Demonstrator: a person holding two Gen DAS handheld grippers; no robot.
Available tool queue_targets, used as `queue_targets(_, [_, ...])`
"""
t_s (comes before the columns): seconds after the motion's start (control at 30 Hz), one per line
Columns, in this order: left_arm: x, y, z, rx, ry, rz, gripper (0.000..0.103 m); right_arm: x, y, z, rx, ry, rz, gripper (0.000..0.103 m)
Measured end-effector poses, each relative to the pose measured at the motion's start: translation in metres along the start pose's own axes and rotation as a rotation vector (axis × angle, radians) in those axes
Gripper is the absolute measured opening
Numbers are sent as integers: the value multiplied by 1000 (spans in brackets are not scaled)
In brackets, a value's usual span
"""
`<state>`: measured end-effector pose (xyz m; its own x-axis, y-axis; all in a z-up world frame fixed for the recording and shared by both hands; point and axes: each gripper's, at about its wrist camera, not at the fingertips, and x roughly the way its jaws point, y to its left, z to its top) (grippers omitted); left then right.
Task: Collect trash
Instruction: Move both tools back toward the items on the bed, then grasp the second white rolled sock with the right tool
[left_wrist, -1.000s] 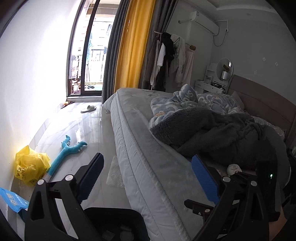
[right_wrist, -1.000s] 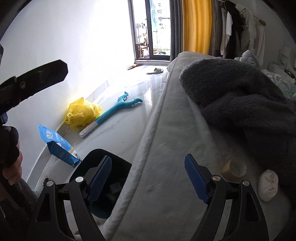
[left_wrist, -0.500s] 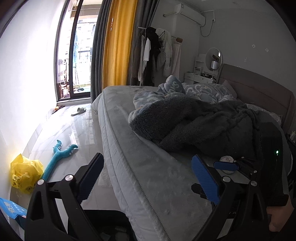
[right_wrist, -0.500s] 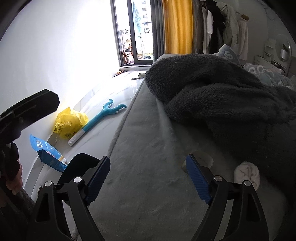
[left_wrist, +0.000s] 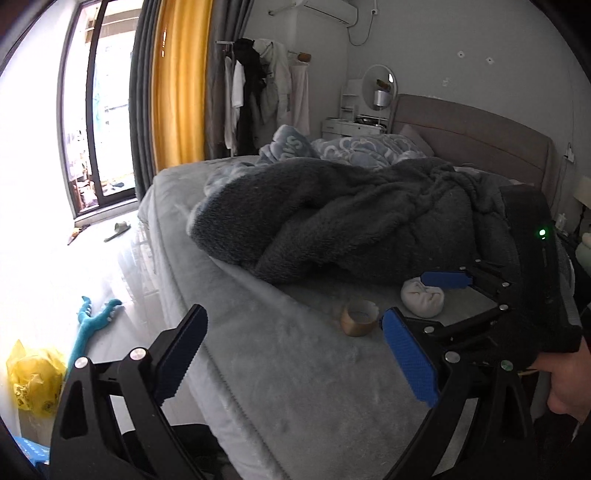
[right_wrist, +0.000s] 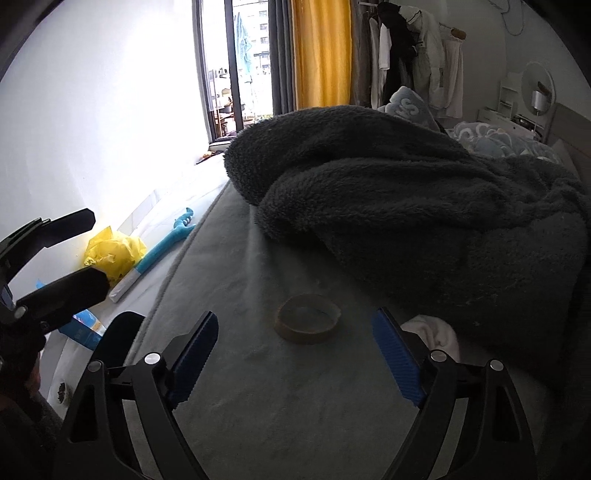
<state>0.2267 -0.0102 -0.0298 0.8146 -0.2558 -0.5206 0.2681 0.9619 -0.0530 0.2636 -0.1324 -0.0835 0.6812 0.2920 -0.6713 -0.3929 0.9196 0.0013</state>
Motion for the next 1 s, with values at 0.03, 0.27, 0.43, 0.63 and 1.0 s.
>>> queue_targets(0.03, [3, -1, 1, -1, 3, -7, 97, 2, -5, -2, 5, 0, -6, 87])
queue_targets(0.27, [24, -4, 0, -35, 31, -42, 97, 13, -25, -12, 44, 12, -6, 87])
queue_targets(0.43, [41, -11, 2, -26, 38, -77, 97, 15, -37, -14, 56, 5, -15, 87])
queue_targets(0.63, [65, -20, 0, -19, 72, -115, 97, 23, -60, -24, 93, 28, -40, 87])
queue_targets(1.0, [103, -30, -9, -28, 129, -141, 97, 40, -95, -37, 187, 49, -43, 87])
